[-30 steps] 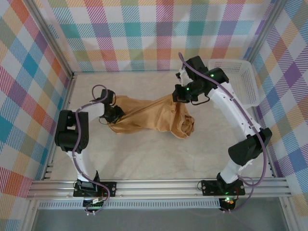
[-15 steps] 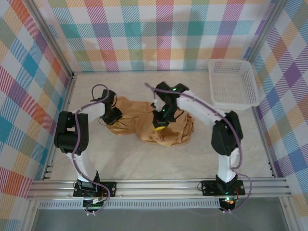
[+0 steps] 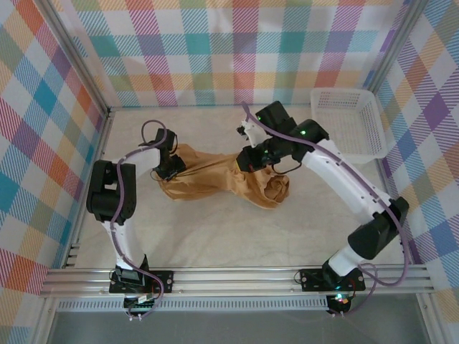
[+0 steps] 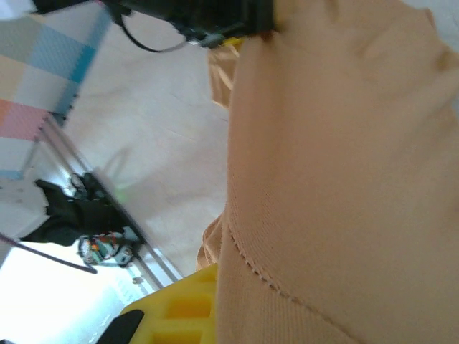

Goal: Fold the inside-out t-shirt

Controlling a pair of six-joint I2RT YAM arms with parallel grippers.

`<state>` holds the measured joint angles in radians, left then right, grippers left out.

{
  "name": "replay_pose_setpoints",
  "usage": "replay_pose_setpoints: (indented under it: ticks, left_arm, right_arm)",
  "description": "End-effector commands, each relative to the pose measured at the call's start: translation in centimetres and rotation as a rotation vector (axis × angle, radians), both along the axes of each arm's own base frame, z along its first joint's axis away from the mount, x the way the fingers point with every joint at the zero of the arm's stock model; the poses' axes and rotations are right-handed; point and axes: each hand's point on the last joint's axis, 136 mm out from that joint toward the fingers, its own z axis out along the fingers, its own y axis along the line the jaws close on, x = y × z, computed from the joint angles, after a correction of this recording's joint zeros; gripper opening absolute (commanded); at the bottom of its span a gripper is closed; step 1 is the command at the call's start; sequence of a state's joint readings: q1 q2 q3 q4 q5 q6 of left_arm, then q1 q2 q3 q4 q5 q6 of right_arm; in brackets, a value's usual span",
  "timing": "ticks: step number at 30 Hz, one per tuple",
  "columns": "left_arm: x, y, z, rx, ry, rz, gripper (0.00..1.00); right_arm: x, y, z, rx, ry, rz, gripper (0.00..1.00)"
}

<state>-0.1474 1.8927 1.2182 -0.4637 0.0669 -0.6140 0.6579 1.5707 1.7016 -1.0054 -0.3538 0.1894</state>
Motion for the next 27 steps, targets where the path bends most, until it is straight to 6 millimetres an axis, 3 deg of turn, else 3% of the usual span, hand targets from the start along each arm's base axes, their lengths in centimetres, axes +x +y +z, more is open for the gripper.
replay_pose_setpoints:
  ticks: [1, 5, 7, 9, 12, 15, 19, 21, 25, 27]
  left_arm:
    - [-1.0, -1.3, 2.9, -0.050, -0.063, -0.061, 0.58]
    - [-0.1, -6.1, 8.2, -0.277, -0.240, -0.211, 0.81]
    - [0.1, -9.5, 10.0, -0.444, -0.283, -0.305, 0.87]
    - [-0.2, -12.4, 10.5, -0.568, -0.272, -0.371, 0.88]
    - [-1.2, -16.3, 9.7, -0.690, -0.215, -0.437, 0.89]
    - [-2.4, -18.5, 8.7, -0.758, -0.172, -0.465, 0.90]
    - [-3.6, -19.1, 6.3, -0.811, -0.072, -0.367, 0.94]
    - [-4.2, -19.5, 5.1, -0.798, -0.045, -0.323, 1.00]
    - [-4.9, -20.9, 2.0, -0.700, 0.030, -0.308, 1.00]
    - [-5.1, -21.8, 0.4, -0.675, 0.060, -0.309, 0.94]
  right_arm:
    - [0.4, 0.6, -3.0, 0.052, 0.076, 0.061, 0.00]
    - [1.4, 0.0, -6.5, 0.075, 0.171, 0.025, 0.00]
    - [1.7, 0.0, -7.5, 0.105, 0.201, 0.023, 0.00]
    - [2.0, -0.1, -8.3, 0.125, 0.210, 0.018, 0.00]
    - [2.8, -0.6, -9.2, 0.135, 0.222, -0.008, 0.00]
    - [3.8, -1.4, -10.0, 0.136, 0.236, -0.045, 0.00]
    - [5.5, -2.8, -10.7, 0.144, 0.244, -0.118, 0.00]
    - [6.1, -3.0, -10.8, 0.153, 0.241, -0.135, 0.00]
    - [6.5, -2.7, -10.8, 0.171, 0.253, -0.140, 0.00]
    - [6.6, -2.6, -10.8, 0.179, 0.263, -0.142, 0.00]
